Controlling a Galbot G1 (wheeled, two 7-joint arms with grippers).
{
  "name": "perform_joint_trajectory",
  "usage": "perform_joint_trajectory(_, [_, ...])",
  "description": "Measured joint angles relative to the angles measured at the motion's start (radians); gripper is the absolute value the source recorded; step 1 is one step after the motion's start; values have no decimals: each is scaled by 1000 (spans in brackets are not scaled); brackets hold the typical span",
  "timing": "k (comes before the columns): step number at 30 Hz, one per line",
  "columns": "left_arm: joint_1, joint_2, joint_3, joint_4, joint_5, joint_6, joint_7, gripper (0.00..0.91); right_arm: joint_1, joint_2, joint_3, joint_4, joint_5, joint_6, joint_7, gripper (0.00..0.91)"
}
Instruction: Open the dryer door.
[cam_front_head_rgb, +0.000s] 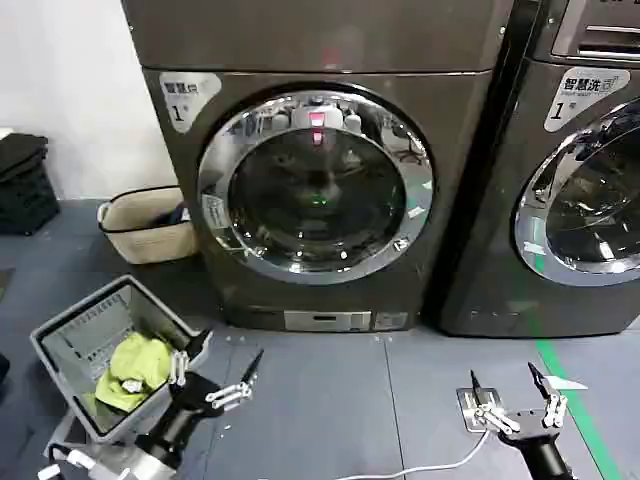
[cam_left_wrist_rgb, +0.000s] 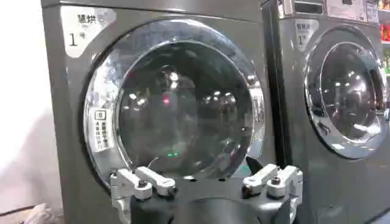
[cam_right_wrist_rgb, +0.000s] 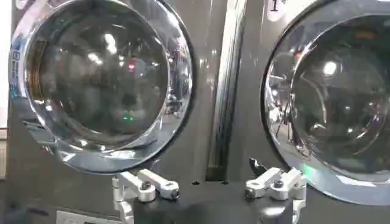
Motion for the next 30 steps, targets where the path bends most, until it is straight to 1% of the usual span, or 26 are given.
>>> perform_joint_trajectory(5, [0,3,5,1,0,0,1,907,52,-56,-38,0,-2,-51,-7,907])
perform_joint_trajectory(9, [1,6,5,1,0,0,1,907,114,-118,-74,-15,20,-96,-13,907])
perform_joint_trajectory(11, [1,6,5,1,0,0,1,907,153,-156,-96,-26,48,-122,-13,907])
perform_joint_trajectory(15, [7,3,3,-3,0,0,1,907,239,-228,-134,-47,99,-157,-23,907])
perform_joint_trajectory(24, [22,-4,1,-11,5,-2,2,907,466,-393,-254,-114,258,-192,-62,907])
perform_joint_trajectory(30, [23,-7,1,-13,10,-2,2,907,627,-477,-382,-161,320,-209,-64,907])
